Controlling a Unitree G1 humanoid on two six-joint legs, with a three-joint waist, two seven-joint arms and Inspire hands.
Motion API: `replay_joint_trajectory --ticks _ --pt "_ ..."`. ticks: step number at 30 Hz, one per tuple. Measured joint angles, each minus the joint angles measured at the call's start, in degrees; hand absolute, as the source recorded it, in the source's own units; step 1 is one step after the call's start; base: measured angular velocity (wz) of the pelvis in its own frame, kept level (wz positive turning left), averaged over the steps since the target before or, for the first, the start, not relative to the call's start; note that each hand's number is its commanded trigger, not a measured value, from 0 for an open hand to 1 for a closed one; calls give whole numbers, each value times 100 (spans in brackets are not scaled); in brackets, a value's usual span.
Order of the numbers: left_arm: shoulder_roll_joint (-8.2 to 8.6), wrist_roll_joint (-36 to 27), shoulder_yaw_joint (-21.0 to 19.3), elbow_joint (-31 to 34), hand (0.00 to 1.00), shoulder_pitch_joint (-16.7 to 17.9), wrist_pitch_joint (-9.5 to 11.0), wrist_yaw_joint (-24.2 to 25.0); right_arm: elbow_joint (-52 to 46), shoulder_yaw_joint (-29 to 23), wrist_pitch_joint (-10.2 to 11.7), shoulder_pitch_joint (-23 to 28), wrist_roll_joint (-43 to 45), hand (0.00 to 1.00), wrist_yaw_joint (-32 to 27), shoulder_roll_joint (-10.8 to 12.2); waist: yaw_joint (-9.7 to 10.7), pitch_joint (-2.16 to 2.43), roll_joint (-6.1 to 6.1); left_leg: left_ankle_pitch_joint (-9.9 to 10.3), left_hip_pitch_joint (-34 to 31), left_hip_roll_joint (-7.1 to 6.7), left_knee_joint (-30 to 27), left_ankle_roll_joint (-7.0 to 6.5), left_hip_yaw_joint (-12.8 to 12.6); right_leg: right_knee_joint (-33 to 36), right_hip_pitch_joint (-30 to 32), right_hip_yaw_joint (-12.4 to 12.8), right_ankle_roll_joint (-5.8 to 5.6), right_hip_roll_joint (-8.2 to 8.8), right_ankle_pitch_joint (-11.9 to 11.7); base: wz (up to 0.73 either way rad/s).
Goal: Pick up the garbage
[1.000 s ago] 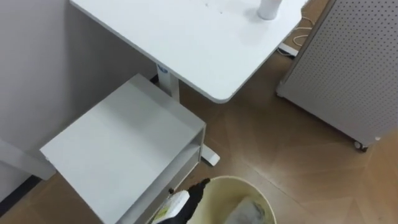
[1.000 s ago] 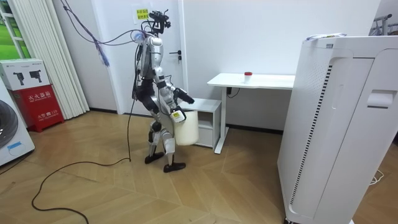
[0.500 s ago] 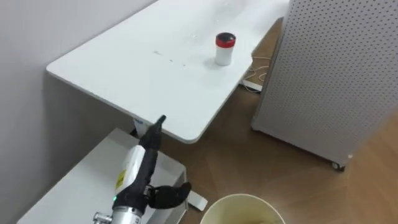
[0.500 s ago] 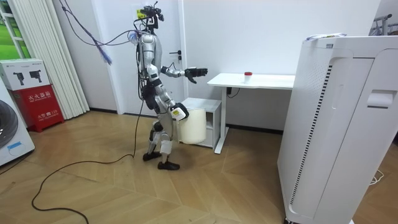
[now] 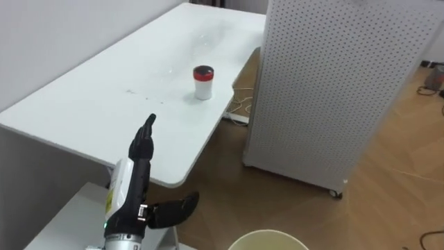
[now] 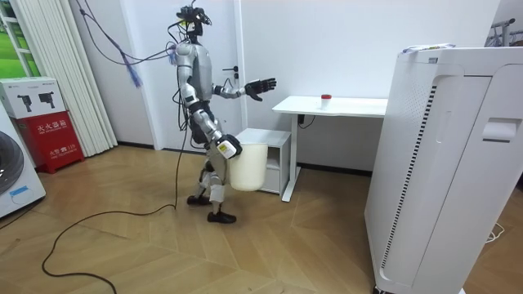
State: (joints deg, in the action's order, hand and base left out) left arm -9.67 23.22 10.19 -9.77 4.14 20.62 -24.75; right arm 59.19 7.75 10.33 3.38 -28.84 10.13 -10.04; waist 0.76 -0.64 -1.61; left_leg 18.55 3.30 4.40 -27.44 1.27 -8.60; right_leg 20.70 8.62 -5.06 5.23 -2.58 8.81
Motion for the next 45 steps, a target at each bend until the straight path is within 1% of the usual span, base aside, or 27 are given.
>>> replay_joint_trajectory --ticks 1,2,3,4,7,9,15,19,23,26,27,28,29,30,32,33,34,35,36,37,38,39,40,42,43,44,45 --pt "13 -3 -11 5 0 -1 116 0 -11 0 -5 0 27 100 13 -1 -93 -11 -10 16 -154 -133 283 -28 337 8 11 177 0 -16 -19 -83" --pt "15 -3 -14 5 0 2 180 -1 -12 0 -16 0 52 100 22 -4 -129 -28 -39 -8 -272 -179 422 9 460 7 21 269 -1 -36 -29 -79" --pt "9 -11 -30 5 0 6 277 -1 -14 2 -44 -2 112 100 45 -4 -217 -27 3 -212 -531 -209 650 -24 650 25 40 350 -6 -57 -47 -80" --pt "17 -11 -91 34 0 76 312 -19 -15 8 -76 10 176 100 56 12 -278 9 -25 -300 -602 -203 679 -27 691 30 52 393 -82 -63 -42 -64" --pt "4 -1 -108 200 0 129 317 -174 -186 -60 -163 10 364 100 52 6 -249 46 -81 -337 -612 -266 817 -69 571 -31 113 332 -100 -26 -91 -16" --pt "-3 -4 -108 313 0 205 322 -242 -330 -65 -163 10 461 100 35 6 -247 50 -80 -371 -564 -279 892 -64 602 -136 91 330 -63 -33 -147 -6" --pt "-13 -31 -147 384 0 288 322 -255 -929 -67 -153 125 496 100 37 18 -239 62 -46 -432 -338 -273 1111 -81 626 -368 -127 326 -69 -50 -164 1" --pt "-22 -186 -190 396 0 348 320 -222 -1114 -64 -121 183 486 100 56 38 -227 51 -30 -433 -154 -264 1209 -82 624 -509 -295 322 -87 -62 -154 0" --pt "-33 -237 -245 378 0 395 320 -287 -1136 -56 -98 264 410 100 38 46 -238 29 -28 -399 -64 -247 1182 -89 529 -466 -355 319 -101 -86 -24 -3" --pt "-43 -237 -306 371 0 449 320 -331 -1136 -33 -98 347 446 100 35 78 -285 -13 -67 -299 -178 -194 653 -11 392 -269 -367 369 -45 -119 152 -13" --pt "-51 -241 -342 325 0 489 319 -330 -1136 -9 -102 368 478 100 35 73 -284 -21 -63 -293 -360 -179 130 -2 393 -184 -389 429 -5 -120 236 -23" --pt "-39 -243 -355 301 0 531 315 -324 -1136 -9 -101 371 480 100 35 47 -284 -55 12 -293 -617 -115 -546 -2 428 -155 -447 495 42 -132 238 -25" --pt "-31 -241 -349 302 0 546 315 -321 -1136 -9 -102 374 478 100 35 26 -277 -61 59 -307 -799 -85 -914 0 480 -120 -460 527 83 -168 266 -15" --pt "-5 -268 -331 297 0 550 316 -318 -1132 -9 -103 381 476 100 31 2 -258 -97 64 -375 -1164 -85 -1531 39 644 42 -486 639 107 -225 356 0" --pt "1 -416 -292 289 0 557 320 -313 -1130 -9 -108 416 452 100 -41 5 -249 -85 87 -314 -1573 -193 -1544 -21 751 184 -465 674 148 -218 479 -4" --pt "-12 -594 -315 283 0 555 320 -317 -1124 -9 -118 415 431 100 -113 24 -266 -91 60 -318 -1866 -260 -1267 -21 764 269 -456 728 143 -195 564 -18" --pt "-13 -687 -330 284 0 555 321 -320 -1113 -9 -120 415 430 100 -138 24 -270 -87 43 -356 -1998 -335 -1033 12 789 306 -454 738 135 -174 609 -22" --pt "-13 -822 -339 285 0 555 320 -325 -1108 -9 -123 443 405 100 -172 7 -297 -75 40 -541 -2199 -447 -358 105 910 328 -485 737 119 -149 680 -20" --pt "-15 -892 -366 288 0 556 326 -320 -1103 -10 -147 454 374 100 -211 6 -326 -73 37 -840 -2333 -479 418 91 959 370 -526 731 118 -147 770 -21" --pt "-13 -898 -383 286 0 563 325 -303 -1091 -9 -167 454 374 100 -223 13 -351 -74 11 -1046 -2364 -491 683 72 970 416 -530 746 103 -138 835 -17" --pt "-1 -891 -400 286 0 589 325 -250 -1010 -8 -170 470 376 100 -246 31 -358 -29 -46 -1421 -2366 -513 1053 29 1036 452 -610 763 66 -121 972 -4" --pt "-4 -861 -402 287 0 587 326 -182 -962 -9 -173 468 375 100 -249 28 -362 43 -57 -1749 -2319 -546 1118 13 1017 464 -675 758 3 -85 1113 4" --pt "-18 -830 -415 287 0 581 326 -125 -961 -11 -173 459 375 100 -253 20 -370 48 -168 -1915 -2262 -639 1143 -111 1004 444 -742 760 -102 -10 1189 8" --pt "-23 -764 -450 299 0 581 325 -101 -965 -20 -171 470 361 100 -258 6 -410 52 -272 -2007 -2260 -722 973 -259 925 298 -902 707 -142 105 1250 -4" --pt "-25 -729 -449 310 0 580 325 -102 -967 -19 -171 461 361 100 -260 -20 -472 43 -313 -1979 -2261 -759 767 -430 777 286 -999 638 -216 239 1363 -12" --pt "-24 -746 -445 310 0 581 324 -95 -971 -17 -171 460 361 100 -264 -32 -502 35 -331 -1842 -2256 -811 637 -476 725 295 -1064 564 -263 332 1430 -21" --pt "-15 -728 -443 312 0 560 325 -95 -991 -17 -171 463 363 100 -265 -73 -561 36 -360 -1573 -2237 -938 436 -548 644 396 -1141 378 -376 551 1570 -17"
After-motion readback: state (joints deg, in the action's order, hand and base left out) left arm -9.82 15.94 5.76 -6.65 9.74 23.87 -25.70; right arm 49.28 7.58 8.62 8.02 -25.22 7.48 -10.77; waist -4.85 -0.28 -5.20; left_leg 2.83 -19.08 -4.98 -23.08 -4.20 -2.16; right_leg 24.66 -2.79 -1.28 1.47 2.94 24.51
